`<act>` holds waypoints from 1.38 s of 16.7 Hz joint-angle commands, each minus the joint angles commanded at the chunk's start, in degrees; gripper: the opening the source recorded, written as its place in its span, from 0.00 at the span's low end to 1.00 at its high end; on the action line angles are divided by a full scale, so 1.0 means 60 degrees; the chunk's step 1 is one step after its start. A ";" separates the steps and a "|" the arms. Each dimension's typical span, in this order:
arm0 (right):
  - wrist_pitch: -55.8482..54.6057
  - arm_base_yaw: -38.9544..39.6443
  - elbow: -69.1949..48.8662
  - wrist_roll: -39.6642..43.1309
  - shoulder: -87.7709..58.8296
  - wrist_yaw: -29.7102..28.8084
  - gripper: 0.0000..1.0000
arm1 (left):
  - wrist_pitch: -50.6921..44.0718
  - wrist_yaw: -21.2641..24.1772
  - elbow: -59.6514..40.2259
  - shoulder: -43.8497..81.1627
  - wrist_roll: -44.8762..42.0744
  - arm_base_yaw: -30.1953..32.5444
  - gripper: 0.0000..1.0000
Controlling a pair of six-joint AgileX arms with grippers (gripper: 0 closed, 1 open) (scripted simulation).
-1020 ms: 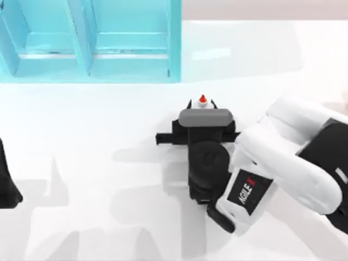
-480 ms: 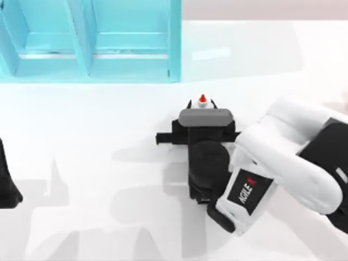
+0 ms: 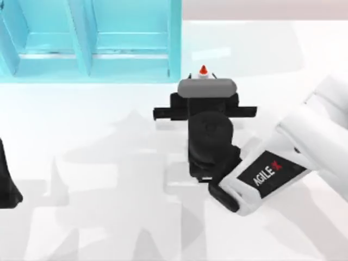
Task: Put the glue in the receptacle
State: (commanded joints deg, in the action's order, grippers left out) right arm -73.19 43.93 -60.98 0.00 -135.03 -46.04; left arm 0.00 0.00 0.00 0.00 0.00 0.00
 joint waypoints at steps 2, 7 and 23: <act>0.0482 0.0007 0.0139 -0.0015 0.0620 0.0002 0.00 | 0.0000 0.0000 0.0000 0.0000 0.0000 0.0000 1.00; 0.0817 0.0020 0.0232 -0.0025 0.1050 0.0005 0.00 | 0.0000 0.0000 0.0000 0.0000 0.0000 0.0000 1.00; -0.0116 -0.4824 0.1007 -0.0600 0.1310 0.8488 0.00 | 0.0000 0.0000 0.0000 0.0000 0.0000 0.0000 1.00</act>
State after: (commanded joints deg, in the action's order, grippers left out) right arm -73.89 14.98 -54.94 -3.60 -127.17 4.88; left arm 0.00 0.00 0.00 0.00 0.00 0.00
